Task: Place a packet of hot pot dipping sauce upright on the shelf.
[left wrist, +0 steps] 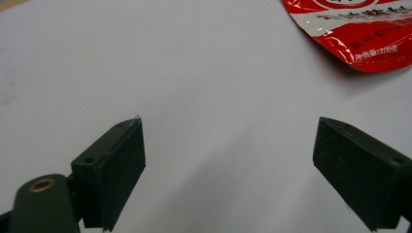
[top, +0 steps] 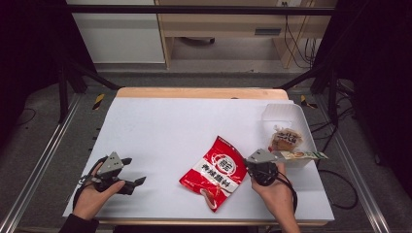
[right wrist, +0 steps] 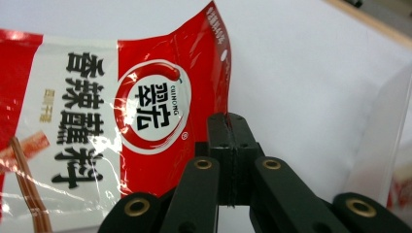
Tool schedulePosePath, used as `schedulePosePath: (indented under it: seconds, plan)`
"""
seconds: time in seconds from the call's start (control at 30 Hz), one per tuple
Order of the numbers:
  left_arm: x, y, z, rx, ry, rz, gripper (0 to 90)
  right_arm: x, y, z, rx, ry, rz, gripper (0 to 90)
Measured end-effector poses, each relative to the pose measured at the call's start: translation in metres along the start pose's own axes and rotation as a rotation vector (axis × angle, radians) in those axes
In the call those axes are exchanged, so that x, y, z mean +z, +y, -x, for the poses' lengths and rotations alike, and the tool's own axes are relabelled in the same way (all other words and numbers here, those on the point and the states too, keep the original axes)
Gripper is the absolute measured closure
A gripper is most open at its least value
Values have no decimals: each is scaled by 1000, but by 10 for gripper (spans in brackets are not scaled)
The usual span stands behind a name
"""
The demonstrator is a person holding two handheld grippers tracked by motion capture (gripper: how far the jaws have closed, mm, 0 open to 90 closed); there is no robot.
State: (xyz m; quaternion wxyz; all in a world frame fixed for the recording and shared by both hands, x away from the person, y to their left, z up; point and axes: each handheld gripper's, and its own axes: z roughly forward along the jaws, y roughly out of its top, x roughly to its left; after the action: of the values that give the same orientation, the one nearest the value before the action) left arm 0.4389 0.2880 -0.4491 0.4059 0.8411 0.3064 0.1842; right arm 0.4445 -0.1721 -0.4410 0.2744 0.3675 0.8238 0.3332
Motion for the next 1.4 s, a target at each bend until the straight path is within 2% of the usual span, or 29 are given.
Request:
schedulePosePath:
  seconds: [0.07, 0.1, 0.13, 0.17, 0.2, 0.23, 0.27, 0.4, 0.57, 0.77, 0.9, 1.03, 1.2, 1.33, 1.4]
  plan:
    - [0, 2, 0, 7, 0, 3, 118, 1, 7, -1, -15, 2, 4, 900]
    - [-1, 7, 0, 17, 3, 6, 118, 4, 22, -3, -47, 21, 17, 900]
    - [-1, 7, 0, 17, 3, 6, 118, 4, 22, -3, -47, 21, 17, 900]
    - [-2, 10, -1, 19, 9, 10, 118, 8, 39, -6, -92, 32, 19, 900]
    - [-3, 13, -1, 24, 22, 18, 118, 8, 39, -6, -92, 32, 19, 900]
    - [-4, 18, -2, 30, 44, 29, 122, 12, 54, -10, -127, 43, 18, 900]
    - [-4, 18, -2, 30, 44, 29, 122, 12, 54, -10, -127, 43, 18, 900]
    - [-2, 29, -4, 41, 38, 17, 123, 20, 80, -17, -175, 61, 34, 900]
    - [5, 45, -1, 63, 30, 0, 138, 22, 99, -26, -213, 81, 49, 900]
    - [15, 56, 0, 81, 26, -11, 145, 15, 114, -25, -208, 91, 85, 900]
    - [20, 67, -4, 70, 31, -3, 145, 10, 124, -25, -217, 91, 105, 900]
    - [19, 78, -7, 53, 26, 28, 149, 6, 133, -25, -216, 90, 133, 900]
    - [14, 93, -11, 69, 42, 24, 155, 4, 144, -28, -231, 88, 148, 900]
    - [10, 100, -14, 55, 30, 35, 157, 2, 150, -29, -244, 85, 155, 900]
    - [10, 102, -14, 61, 19, 41, 154, 1, 150, -30, -253, 92, 155, 900]
